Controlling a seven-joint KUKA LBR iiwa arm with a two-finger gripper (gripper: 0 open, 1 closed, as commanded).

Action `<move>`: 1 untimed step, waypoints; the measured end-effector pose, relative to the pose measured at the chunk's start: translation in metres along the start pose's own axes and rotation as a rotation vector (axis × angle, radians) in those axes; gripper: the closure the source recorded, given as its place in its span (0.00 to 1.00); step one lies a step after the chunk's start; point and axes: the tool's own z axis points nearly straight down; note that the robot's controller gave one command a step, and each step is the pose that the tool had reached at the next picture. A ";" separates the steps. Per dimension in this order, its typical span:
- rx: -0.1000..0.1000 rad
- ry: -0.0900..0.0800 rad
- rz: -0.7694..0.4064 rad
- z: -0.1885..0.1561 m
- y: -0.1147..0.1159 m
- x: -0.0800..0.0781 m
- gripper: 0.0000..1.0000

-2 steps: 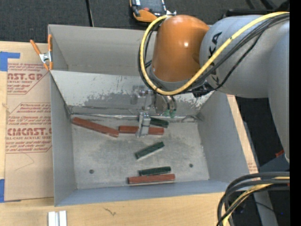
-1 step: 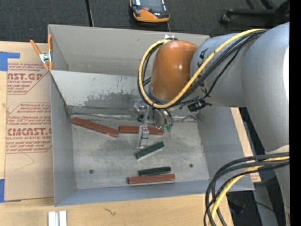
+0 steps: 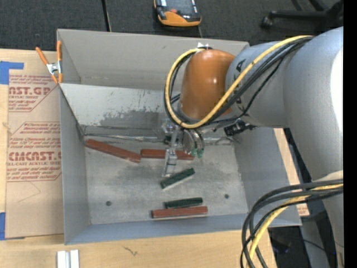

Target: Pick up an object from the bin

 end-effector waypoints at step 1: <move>0.000 -0.003 0.006 -0.003 -0.002 0.002 0.00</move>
Offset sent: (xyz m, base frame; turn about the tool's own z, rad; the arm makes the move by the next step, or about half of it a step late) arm -0.0114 -0.0092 -0.0510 0.1707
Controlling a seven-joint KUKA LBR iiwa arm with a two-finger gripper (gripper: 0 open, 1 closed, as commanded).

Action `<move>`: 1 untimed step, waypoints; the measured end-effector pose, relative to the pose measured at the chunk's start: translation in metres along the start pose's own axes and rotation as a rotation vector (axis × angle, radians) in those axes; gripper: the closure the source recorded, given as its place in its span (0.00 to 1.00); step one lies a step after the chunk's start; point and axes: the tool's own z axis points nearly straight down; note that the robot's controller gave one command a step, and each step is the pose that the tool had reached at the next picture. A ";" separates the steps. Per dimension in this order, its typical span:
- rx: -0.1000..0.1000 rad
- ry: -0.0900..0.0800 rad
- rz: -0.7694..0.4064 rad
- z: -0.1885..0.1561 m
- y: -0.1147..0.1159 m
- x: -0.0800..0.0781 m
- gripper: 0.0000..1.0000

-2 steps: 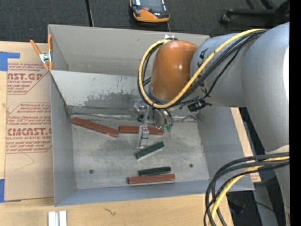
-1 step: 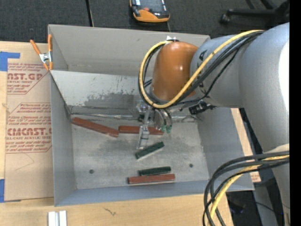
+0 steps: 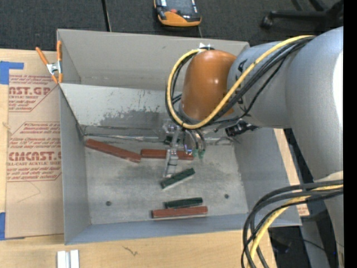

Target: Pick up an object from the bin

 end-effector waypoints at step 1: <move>0.000 0.002 0.165 0.054 -0.006 0.008 0.00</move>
Offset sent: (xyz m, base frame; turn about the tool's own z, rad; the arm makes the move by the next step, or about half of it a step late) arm -0.0027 -0.0073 -0.0537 0.1306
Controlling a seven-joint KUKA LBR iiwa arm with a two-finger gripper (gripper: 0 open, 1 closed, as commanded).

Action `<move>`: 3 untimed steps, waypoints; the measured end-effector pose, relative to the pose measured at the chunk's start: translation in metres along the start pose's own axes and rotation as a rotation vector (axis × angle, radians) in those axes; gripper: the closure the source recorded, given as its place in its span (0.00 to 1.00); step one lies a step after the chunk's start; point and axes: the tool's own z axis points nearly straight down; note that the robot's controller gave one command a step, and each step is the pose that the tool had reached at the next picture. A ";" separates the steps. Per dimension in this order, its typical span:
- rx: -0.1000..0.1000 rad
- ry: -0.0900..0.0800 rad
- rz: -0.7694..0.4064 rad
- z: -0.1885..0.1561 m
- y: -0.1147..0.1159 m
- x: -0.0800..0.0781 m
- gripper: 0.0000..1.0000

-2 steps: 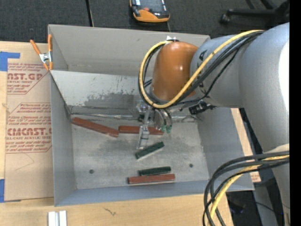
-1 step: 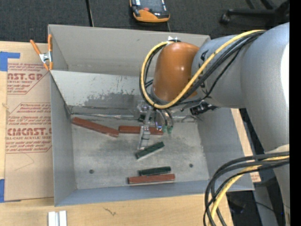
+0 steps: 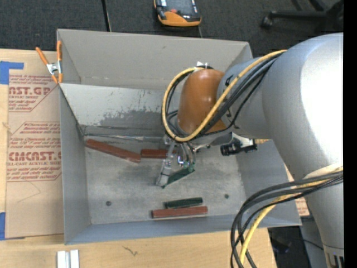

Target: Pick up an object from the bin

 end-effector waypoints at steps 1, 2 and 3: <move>0.001 -0.002 -0.035 -0.001 0.001 -0.006 1.00; 0.001 -0.002 -0.035 -0.001 0.001 -0.006 1.00; 0.002 0.001 -0.035 -0.003 0.000 -0.005 1.00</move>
Offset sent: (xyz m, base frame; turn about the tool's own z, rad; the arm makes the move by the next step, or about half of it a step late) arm 0.0000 0.0000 0.0000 0.0000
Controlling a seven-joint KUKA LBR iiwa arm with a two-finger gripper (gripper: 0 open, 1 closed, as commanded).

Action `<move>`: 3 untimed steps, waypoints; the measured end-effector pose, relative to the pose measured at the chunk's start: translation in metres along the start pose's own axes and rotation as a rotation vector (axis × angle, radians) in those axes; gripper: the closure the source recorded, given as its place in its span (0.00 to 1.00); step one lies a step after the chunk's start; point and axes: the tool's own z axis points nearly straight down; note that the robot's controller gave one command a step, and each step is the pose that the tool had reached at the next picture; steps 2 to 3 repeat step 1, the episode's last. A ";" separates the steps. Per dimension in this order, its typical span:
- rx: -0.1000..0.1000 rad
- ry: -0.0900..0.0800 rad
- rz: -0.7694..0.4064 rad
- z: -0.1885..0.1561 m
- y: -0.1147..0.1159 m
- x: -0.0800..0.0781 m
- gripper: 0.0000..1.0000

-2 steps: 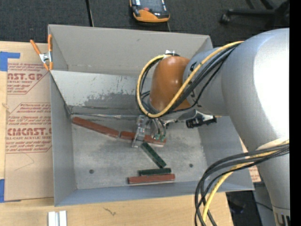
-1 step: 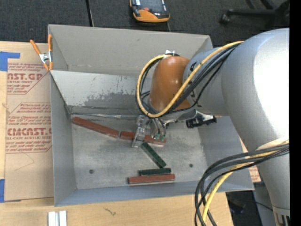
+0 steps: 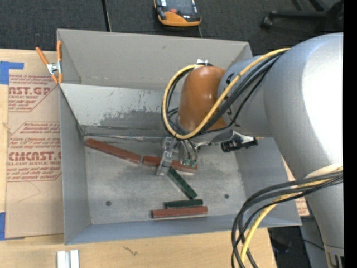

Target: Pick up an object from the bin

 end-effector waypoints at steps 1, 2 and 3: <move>0.002 0.009 0.000 -0.018 -0.001 0.002 1.00; 0.002 0.009 0.000 -0.018 -0.001 0.002 1.00; 0.002 0.009 0.000 -0.018 -0.001 0.002 1.00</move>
Offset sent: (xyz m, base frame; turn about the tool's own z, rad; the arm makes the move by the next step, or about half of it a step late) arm 0.0000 0.0001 0.0549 0.0000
